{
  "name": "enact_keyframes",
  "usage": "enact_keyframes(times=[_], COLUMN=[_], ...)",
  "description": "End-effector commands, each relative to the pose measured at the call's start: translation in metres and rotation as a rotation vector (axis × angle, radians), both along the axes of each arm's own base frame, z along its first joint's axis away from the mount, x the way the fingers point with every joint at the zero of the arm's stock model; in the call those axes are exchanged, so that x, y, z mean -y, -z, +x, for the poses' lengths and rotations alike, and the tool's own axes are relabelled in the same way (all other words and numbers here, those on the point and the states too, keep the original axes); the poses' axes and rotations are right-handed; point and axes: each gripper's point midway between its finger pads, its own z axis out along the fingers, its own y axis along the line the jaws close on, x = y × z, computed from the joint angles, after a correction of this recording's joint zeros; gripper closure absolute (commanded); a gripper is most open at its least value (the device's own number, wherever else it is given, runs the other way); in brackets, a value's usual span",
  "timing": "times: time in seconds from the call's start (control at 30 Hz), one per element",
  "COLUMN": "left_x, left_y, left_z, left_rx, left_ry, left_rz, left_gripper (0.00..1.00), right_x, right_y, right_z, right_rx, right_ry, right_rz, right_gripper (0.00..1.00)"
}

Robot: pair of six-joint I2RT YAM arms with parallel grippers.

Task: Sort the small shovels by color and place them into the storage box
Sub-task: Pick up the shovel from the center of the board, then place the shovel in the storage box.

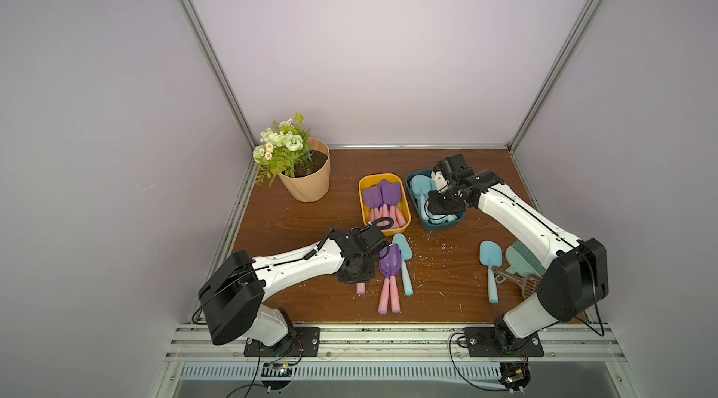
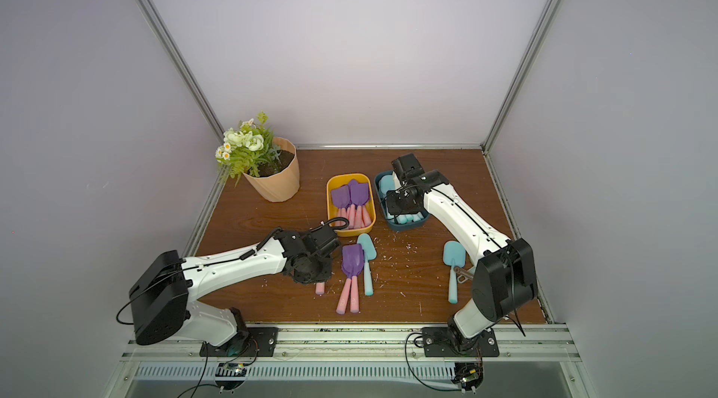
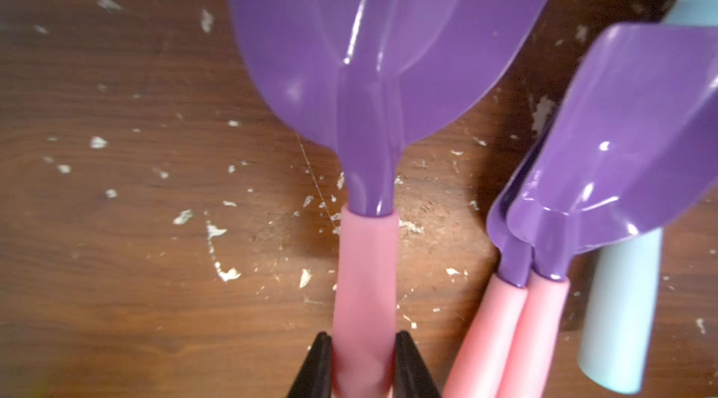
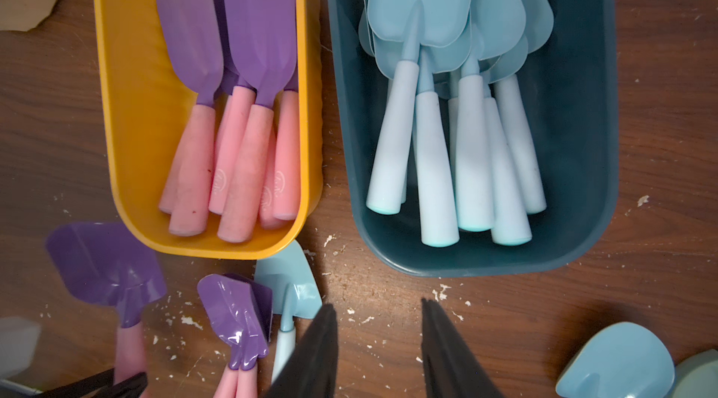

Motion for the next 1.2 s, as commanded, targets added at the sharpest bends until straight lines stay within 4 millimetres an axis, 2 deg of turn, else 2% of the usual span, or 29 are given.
enact_keyframes(times=[0.0,0.13,0.23,0.37,0.5,0.57,0.63,0.7,0.83,0.9,1.0,1.17], left_x=[-0.019,-0.015,-0.009,0.004,0.033,0.039,0.039,0.031,0.011,0.005,0.005,0.009], left_y=[-0.041,-0.080,-0.097,-0.106,-0.118,-0.118,-0.111,-0.100,-0.078,-0.065,-0.044,-0.004], left_z=[0.018,0.048,0.077,0.116,0.159,0.173,0.176,0.169,0.140,0.119,0.084,0.030], left_rx=[0.108,0.223,0.253,0.265,0.288,0.281,0.255,0.231,0.174,0.144,0.075,-0.035], left_ry=[-0.055,-0.069,-0.055,-0.053,-0.003,0.003,0.000,-0.002,-0.040,-0.052,-0.044,-0.003], left_rz=[0.072,0.049,0.037,0.029,-0.007,-0.027,-0.034,-0.007,0.009,0.007,-0.007,0.010], left_gripper=[0.99,0.99,0.99,0.99,0.99,0.99,0.99,0.99,0.99,0.99,0.98,0.82], right_x=[0.002,0.004,0.005,0.006,0.008,0.008,0.007,0.008,0.009,0.008,0.005,0.002], right_y=[-0.016,-0.018,-0.019,-0.019,-0.019,-0.020,-0.021,-0.022,-0.016,-0.010,-0.001,0.001], right_z=[-0.002,-0.002,-0.004,-0.006,-0.007,-0.007,-0.009,-0.011,-0.015,-0.017,-0.018,-0.017], right_rx=[0.043,0.050,0.054,0.055,0.056,0.056,0.051,0.051,0.045,0.028,0.000,-0.004], right_ry=[0.000,0.005,0.007,0.009,0.014,0.015,0.012,0.013,0.004,-0.005,-0.013,-0.015], right_rz=[0.013,0.009,0.010,0.014,0.011,0.012,0.019,0.019,0.014,0.016,0.019,0.030], right_gripper=[0.60,0.60,0.60,0.60,0.60,0.60,0.60,0.60,0.60,0.59,0.60,0.60])
